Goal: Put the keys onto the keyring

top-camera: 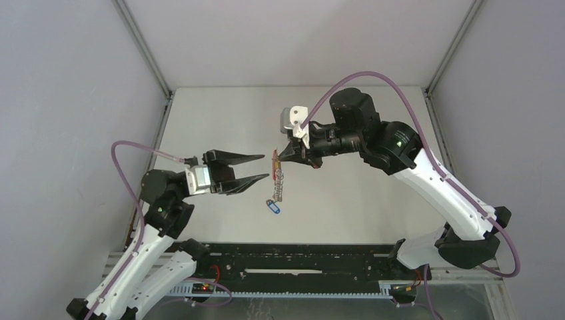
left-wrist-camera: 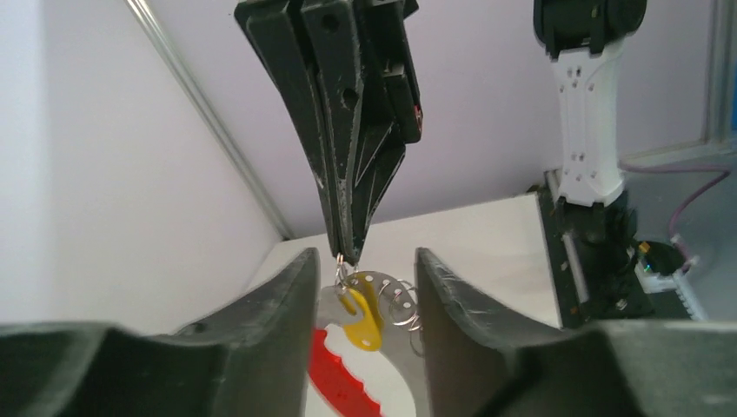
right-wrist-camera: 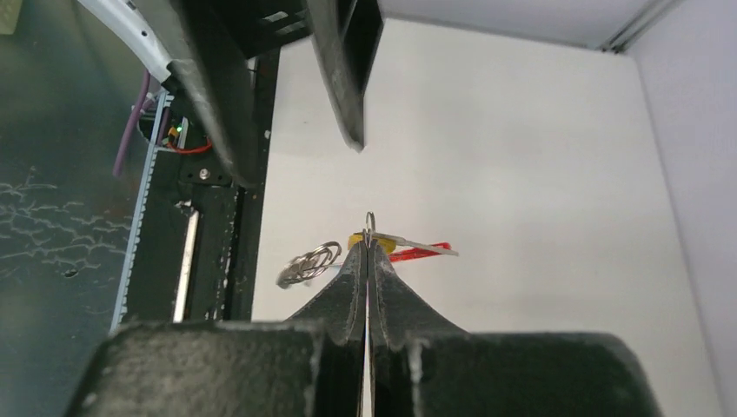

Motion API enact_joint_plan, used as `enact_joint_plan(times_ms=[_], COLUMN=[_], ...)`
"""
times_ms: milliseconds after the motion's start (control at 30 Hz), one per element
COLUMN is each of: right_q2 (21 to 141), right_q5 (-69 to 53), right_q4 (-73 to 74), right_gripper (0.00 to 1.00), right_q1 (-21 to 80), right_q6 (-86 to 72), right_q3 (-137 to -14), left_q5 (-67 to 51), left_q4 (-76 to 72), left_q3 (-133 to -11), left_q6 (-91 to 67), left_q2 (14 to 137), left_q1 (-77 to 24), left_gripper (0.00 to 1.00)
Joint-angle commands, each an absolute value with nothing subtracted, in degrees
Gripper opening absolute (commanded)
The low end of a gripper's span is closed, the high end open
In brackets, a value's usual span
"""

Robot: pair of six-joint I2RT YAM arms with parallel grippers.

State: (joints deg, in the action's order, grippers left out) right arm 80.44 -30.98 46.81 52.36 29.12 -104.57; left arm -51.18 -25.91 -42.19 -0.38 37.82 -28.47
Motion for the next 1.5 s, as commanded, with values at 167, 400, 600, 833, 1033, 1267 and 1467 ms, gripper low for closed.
enact_joint_plan(times_ms=[167,400,600,833,1033,1267,1467], right_q2=[75.52,76.73,76.68,77.14,77.61,77.60,77.87], right_q5=[-39.97,-46.51,-48.21,-46.62,-46.14,-46.47,-46.61], right_q4=[40.47,38.80,35.87,33.78,33.41,32.94,32.87], right_gripper=[0.00,0.00,0.00,0.00,0.00,0.00,0.00], right_q1=[49.67,49.57,49.39,49.37,49.39,49.39,49.39], right_q6=[22.92,19.28,16.90,14.82,13.67,13.34,13.18], right_q3=[-98.70,-97.86,-95.81,-95.28,-94.90,-94.47,-94.53], left_q5=[-53.71,-58.59,-59.81,-64.54,-64.68,-65.99,-66.53], left_q4=[-4.29,11.99,12.39,12.35,12.26,12.30,12.26], left_q3=[-48.38,-54.92,-55.28,-54.81,-54.11,-54.22,-54.15], left_q6=[19.48,41.13,43.59,42.76,45.05,43.70,42.55], left_q2=[35.33,41.29,41.22,39.58,38.49,37.69,38.05], left_q1=[-28.21,-28.21,-28.21,-28.21,-28.21,-28.21,-28.24], left_gripper=[0.70,0.56,0.38,0.28,0.28,0.36,0.30])
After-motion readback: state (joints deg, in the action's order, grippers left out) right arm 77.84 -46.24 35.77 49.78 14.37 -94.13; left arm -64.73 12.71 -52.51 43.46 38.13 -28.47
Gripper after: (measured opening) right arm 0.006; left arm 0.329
